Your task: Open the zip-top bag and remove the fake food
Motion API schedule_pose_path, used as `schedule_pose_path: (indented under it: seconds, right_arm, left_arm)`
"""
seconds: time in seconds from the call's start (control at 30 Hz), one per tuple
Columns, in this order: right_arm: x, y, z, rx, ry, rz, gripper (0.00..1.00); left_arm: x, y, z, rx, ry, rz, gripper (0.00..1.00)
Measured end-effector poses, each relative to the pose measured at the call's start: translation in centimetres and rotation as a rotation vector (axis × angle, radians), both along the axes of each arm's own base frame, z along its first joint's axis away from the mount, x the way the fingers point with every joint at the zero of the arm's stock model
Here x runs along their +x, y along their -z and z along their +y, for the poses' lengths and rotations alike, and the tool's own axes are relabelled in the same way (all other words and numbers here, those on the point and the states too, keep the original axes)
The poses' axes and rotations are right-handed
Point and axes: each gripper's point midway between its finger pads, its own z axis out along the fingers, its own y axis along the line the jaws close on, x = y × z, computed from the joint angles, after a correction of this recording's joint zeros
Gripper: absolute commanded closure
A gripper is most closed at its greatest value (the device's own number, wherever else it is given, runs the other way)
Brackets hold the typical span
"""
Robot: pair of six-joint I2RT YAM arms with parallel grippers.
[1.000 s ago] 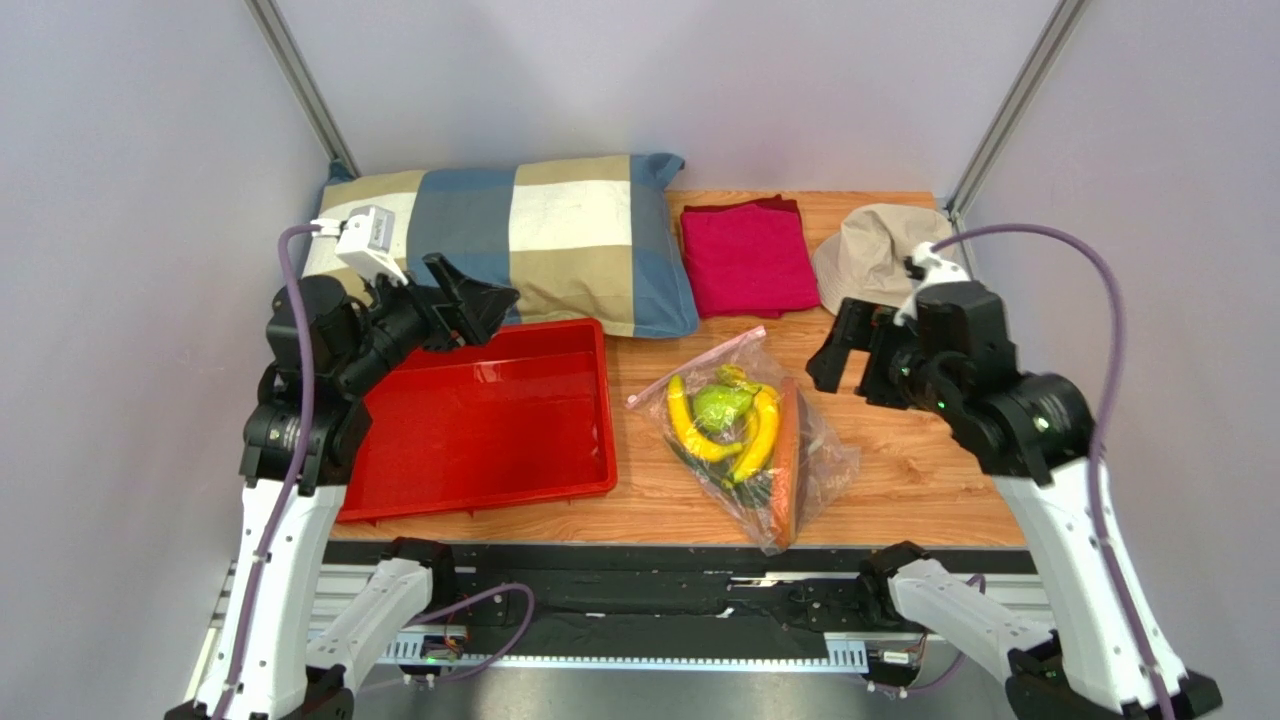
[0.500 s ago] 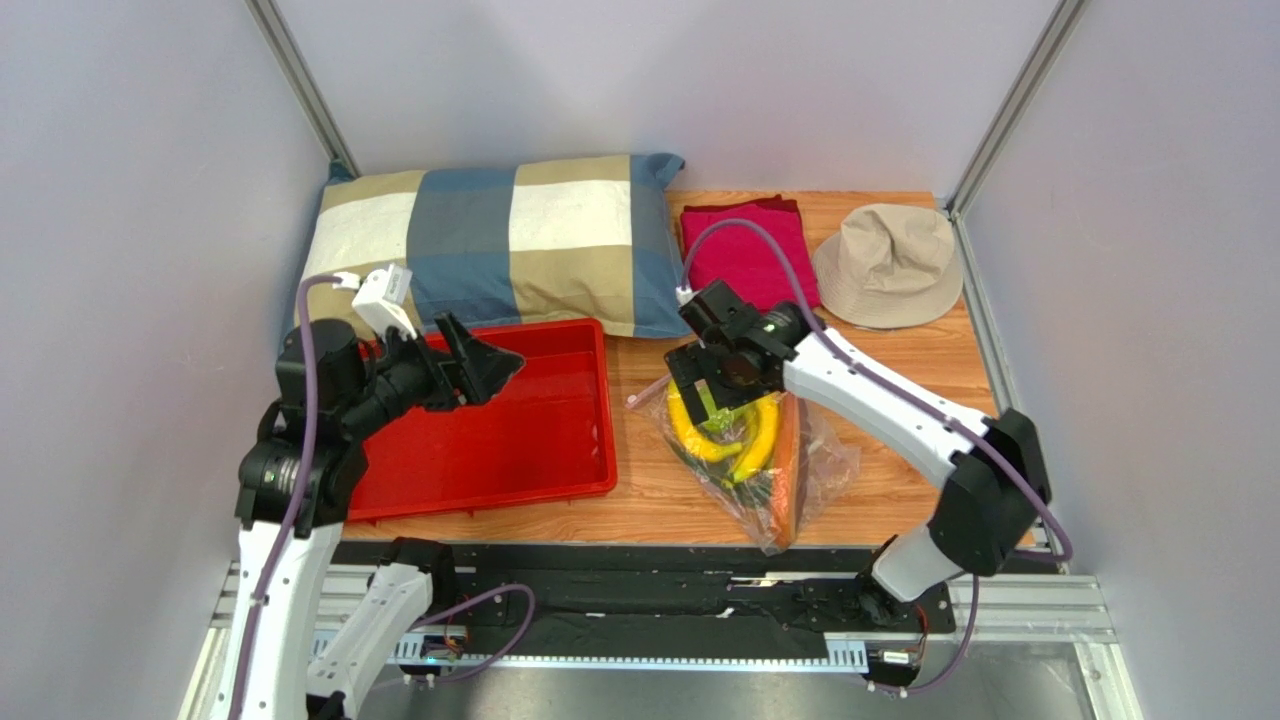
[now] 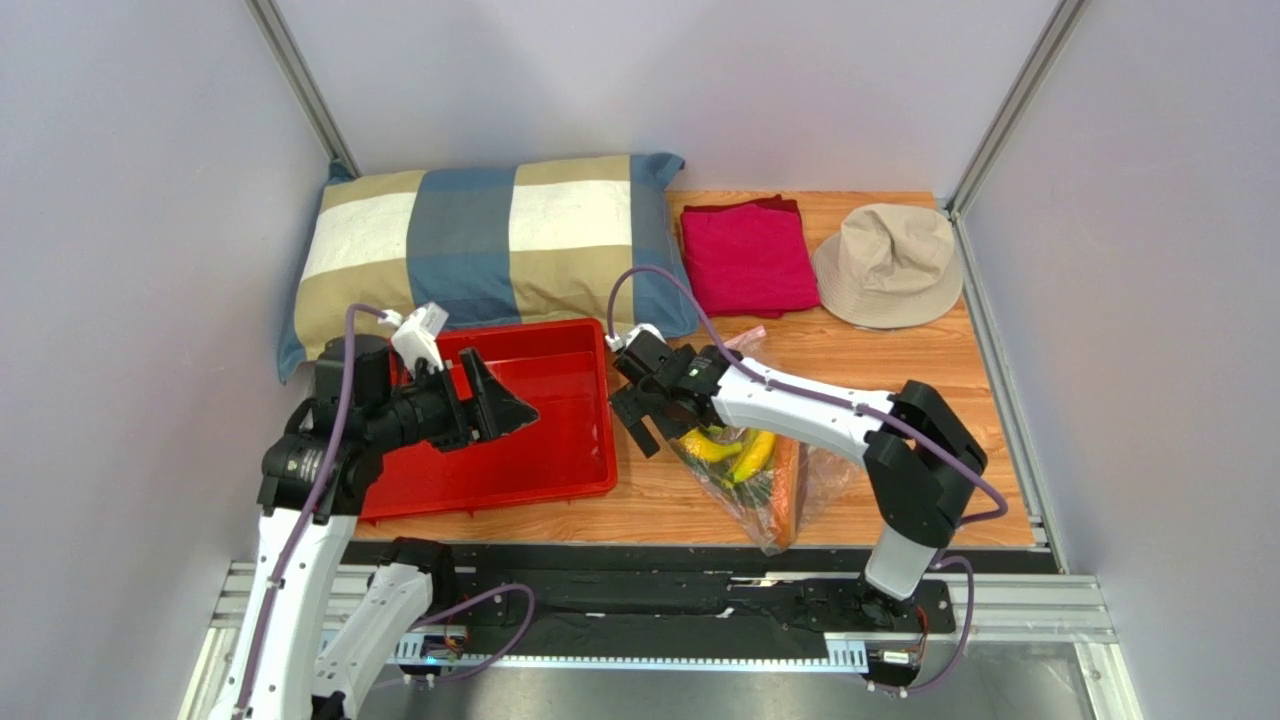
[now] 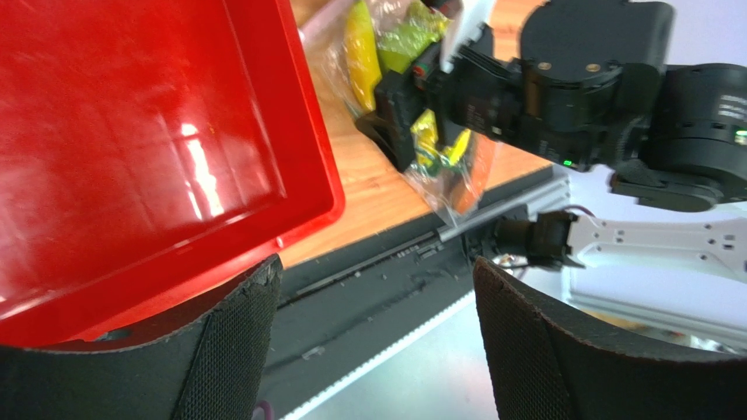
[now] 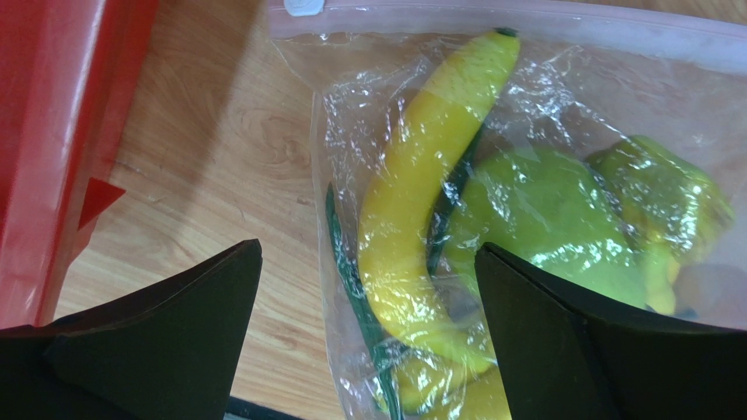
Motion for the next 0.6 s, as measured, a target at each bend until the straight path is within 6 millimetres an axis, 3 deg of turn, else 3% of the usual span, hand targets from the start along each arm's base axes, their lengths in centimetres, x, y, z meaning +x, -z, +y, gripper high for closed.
schedule_pose_path:
  seconds: [0.13,0.2,0.33,0.37,0.4,0.47,0.6]
  right_arm:
    - [0.7,1.5,0.3,-0.021,0.011,-0.023,0.03]
    - [1.3,2.0,-0.1,-0.032,0.027,-0.057,0.10]
    - [2.1,3.4,-1.1,-0.079,0.051,-0.115,0.39]
    - [2.4,3.8,-1.4,-0.097,0.056,-0.129,0.69]
    - [2.7,4.3,-1.7,-0.120,0.065,-0.144,0.81]
    - [3.2,4.7,-2.3,-0.157,0.082,-0.176,0.97]
    - [3.5,3.9,-2.4,-0.156,0.093,-0.228,1.00]
  left_arm:
    - [0.0,0.5,-0.6,-0.024,0.025,0.051,0.17]
    - [-0.1,0.5,-0.7,-0.033,0.029,0.057,0.17]
    - [-0.5,0.1,-0.9,-0.050,0.036,0.049,0.18]
    - [-0.6,0.0,-0.9,-0.053,0.038,0.045,0.18]
    - [-0.7,0.0,-0.9,-0.056,0.038,0.044,0.19]
    - [-0.9,0.0,-0.9,-0.061,0.039,0.041,0.18]
    - [-1.0,-0.1,-1.0,-0.068,0.035,0.043,0.18]
